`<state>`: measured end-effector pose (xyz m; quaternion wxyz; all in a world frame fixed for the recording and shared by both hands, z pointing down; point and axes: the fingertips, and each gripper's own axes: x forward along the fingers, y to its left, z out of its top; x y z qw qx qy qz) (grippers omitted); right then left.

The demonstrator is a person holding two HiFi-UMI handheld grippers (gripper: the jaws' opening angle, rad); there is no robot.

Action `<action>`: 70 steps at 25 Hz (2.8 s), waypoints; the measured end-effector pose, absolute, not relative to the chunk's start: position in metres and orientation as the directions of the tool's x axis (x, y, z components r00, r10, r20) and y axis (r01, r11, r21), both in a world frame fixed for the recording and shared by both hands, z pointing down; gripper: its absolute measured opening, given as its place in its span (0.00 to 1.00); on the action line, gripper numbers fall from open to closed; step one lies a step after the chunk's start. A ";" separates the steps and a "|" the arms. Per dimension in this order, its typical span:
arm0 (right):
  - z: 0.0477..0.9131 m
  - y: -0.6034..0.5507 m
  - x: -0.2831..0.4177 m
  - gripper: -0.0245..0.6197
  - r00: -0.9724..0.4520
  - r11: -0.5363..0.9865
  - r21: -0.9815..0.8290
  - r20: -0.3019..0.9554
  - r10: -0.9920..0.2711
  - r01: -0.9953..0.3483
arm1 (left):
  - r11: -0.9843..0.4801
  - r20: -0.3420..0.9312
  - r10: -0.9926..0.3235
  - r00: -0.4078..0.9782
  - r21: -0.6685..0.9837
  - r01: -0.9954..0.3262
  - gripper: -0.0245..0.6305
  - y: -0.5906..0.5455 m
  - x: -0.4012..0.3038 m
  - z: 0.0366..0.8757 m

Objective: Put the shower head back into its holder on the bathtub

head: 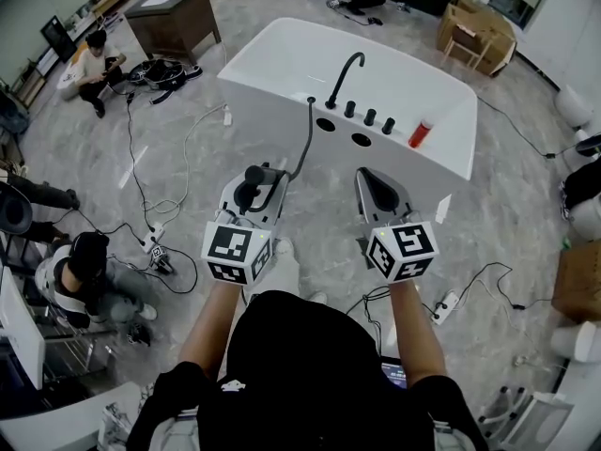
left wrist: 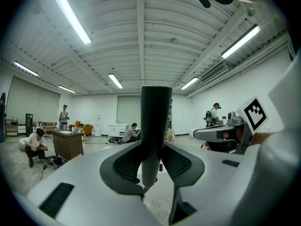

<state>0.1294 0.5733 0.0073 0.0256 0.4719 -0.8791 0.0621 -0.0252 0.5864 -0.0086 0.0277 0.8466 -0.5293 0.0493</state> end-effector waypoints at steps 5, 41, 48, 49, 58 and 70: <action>0.019 0.560 0.130 0.07 -0.562 0.555 -0.088 0.121 -0.819 -0.827 | -0.433 0.119 -0.895 0.430 0.001 -0.901 0.26 0.575 -0.026 0.000; 0.036 0.245 0.056 0.07 -0.517 0.507 -0.104 0.227 -0.825 -0.855 | -0.522 0.081 -0.849 0.522 0.025 -0.853 0.26 0.241 -0.080 -0.029; 0.047 0.201 0.039 0.07 -0.492 0.483 -0.101 0.247 -0.835 -0.870 | -0.548 0.083 -0.832 0.549 0.037 -0.836 0.26 0.195 -0.097 -0.021; 0.049 0.195 0.035 0.07 -0.489 0.480 -0.100 0.250 -0.835 -0.871 | -0.550 0.082 -0.830 0.551 0.039 -0.834 0.26 0.189 -0.101 -0.020; 0.075 0.157 0.024 0.07 -0.474 0.468 -0.100 0.318 -0.821 -0.878 | -0.564 0.107 -0.817 0.567 0.063 -0.824 0.26 0.142 -0.110 -0.005; 0.108 0.111 0.031 0.08 -0.491 0.478 -0.133 0.359 -0.793 -0.868 | -0.533 0.163 -0.825 0.541 0.094 -0.841 0.26 0.098 -0.109 0.029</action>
